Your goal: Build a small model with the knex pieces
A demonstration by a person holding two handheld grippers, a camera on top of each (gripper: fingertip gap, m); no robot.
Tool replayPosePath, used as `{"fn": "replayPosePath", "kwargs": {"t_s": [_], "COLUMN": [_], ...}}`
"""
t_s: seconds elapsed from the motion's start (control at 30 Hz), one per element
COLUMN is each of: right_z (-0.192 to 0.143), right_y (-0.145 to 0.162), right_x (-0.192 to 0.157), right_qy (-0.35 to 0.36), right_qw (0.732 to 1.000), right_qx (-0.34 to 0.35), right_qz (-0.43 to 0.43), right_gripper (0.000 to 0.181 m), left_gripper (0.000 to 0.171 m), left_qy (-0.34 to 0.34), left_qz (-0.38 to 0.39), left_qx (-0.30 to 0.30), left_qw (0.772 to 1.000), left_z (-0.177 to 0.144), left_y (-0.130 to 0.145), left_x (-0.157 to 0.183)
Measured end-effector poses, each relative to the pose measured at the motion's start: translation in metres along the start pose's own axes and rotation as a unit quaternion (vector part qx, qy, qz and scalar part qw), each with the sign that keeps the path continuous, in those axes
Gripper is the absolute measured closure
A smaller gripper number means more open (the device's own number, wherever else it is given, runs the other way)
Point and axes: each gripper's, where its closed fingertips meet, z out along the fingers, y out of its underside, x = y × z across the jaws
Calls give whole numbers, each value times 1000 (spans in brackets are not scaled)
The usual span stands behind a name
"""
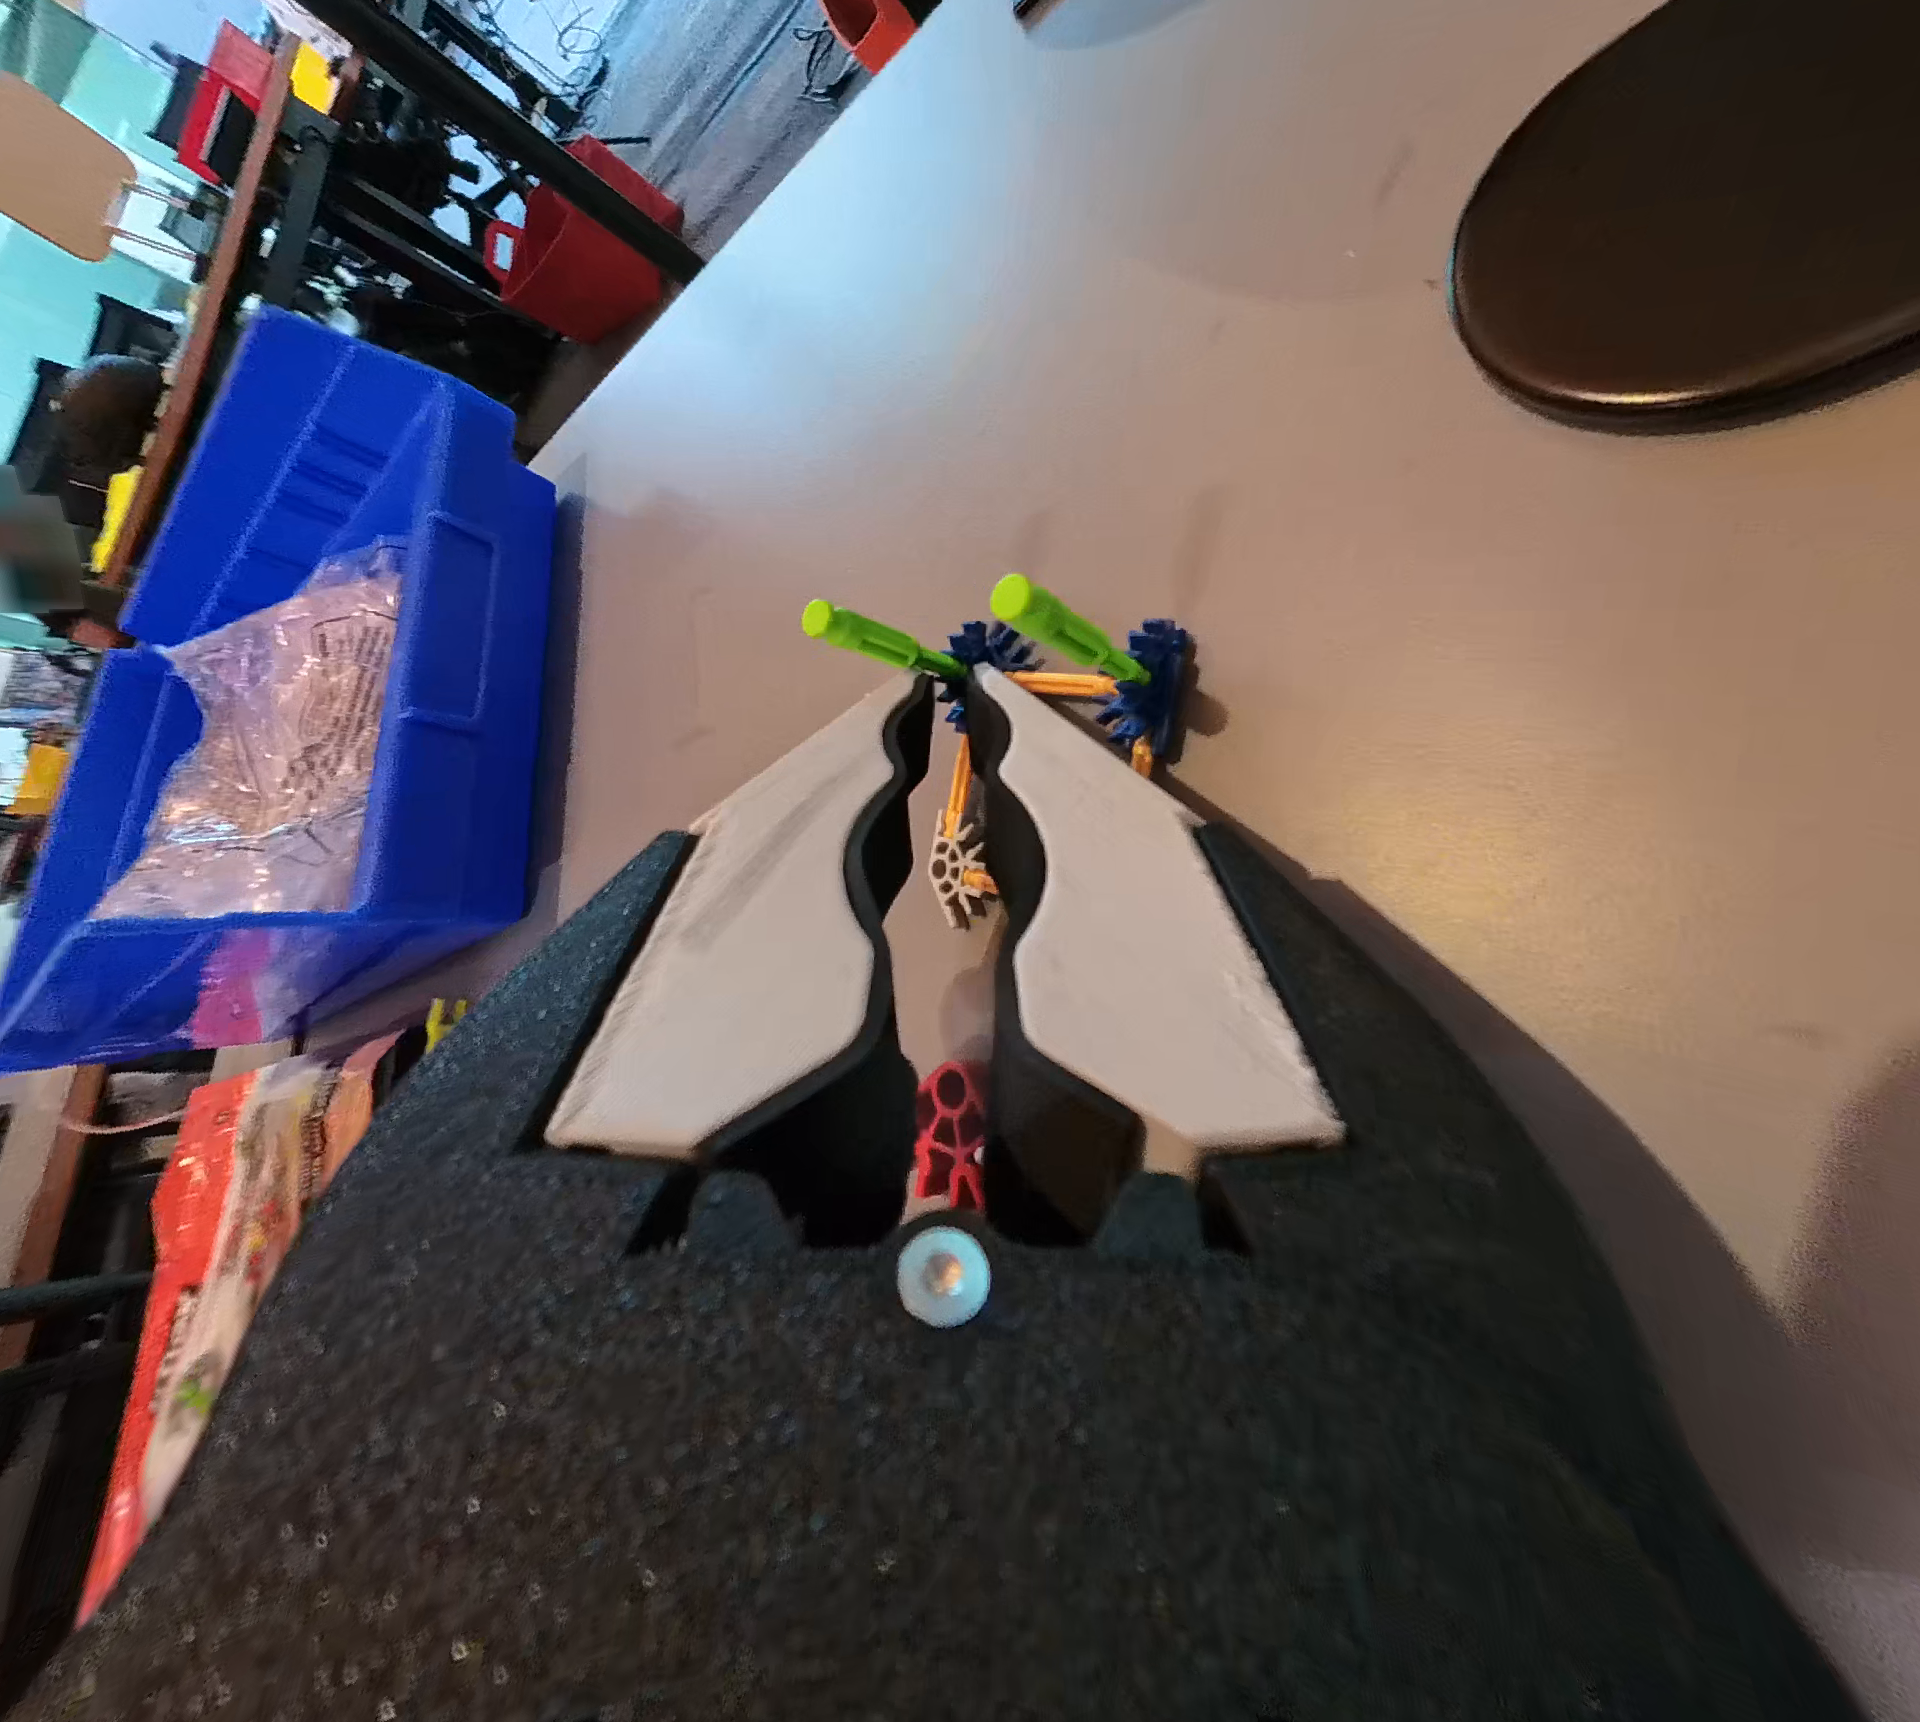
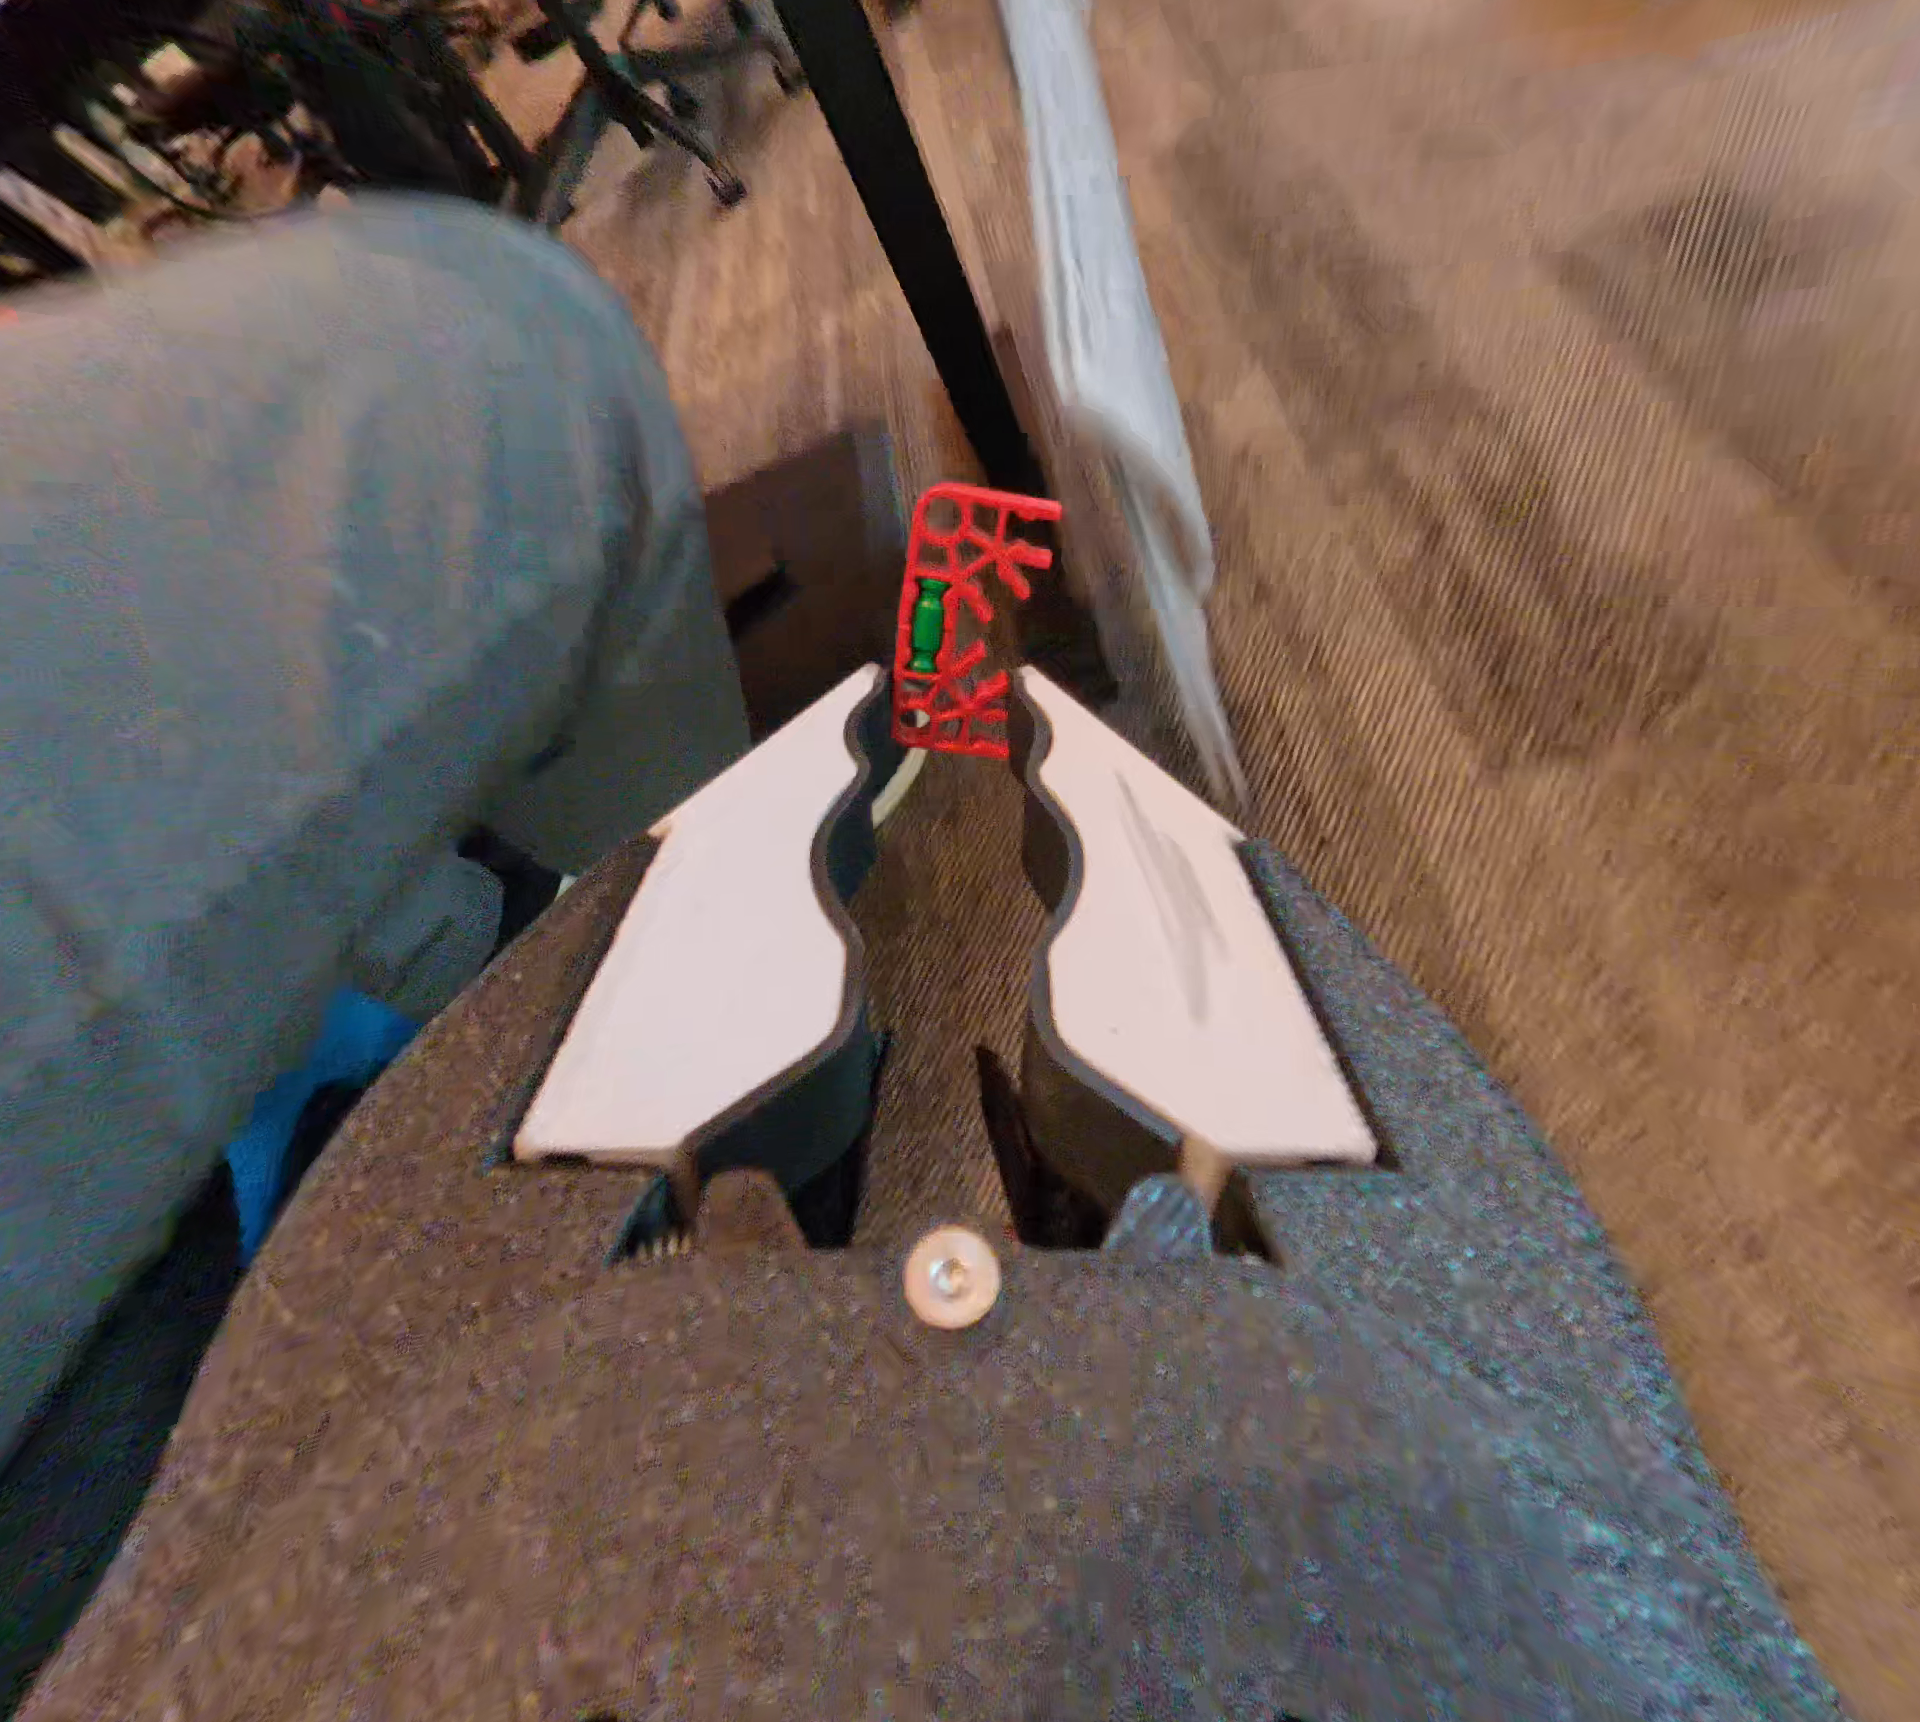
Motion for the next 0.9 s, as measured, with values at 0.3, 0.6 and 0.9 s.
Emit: {"fn": "replayPosePath", "kwargs": {"t_s": [0.3,0.6,0.9], "right_z": [-2,87,113], "right_y": [-243,-331,-346], "right_x": [-211,-314,-353], "right_qy": [-98,-166,-39], "right_qw": [952,887,717], "right_qx": [104,27,54], "right_qz": [-271,-431,-694], "right_gripper": [161,160,160], "left_gripper": [171,156,145], "left_qy": [98,134,191], "left_qz": [-117,-152,-259], "left_qx": [18,16,142], "left_qw": [988,979,936], "left_z": [-4,-42,-129], "left_y": [-3,5,-74], "left_x": [-2,-14,-15]}}
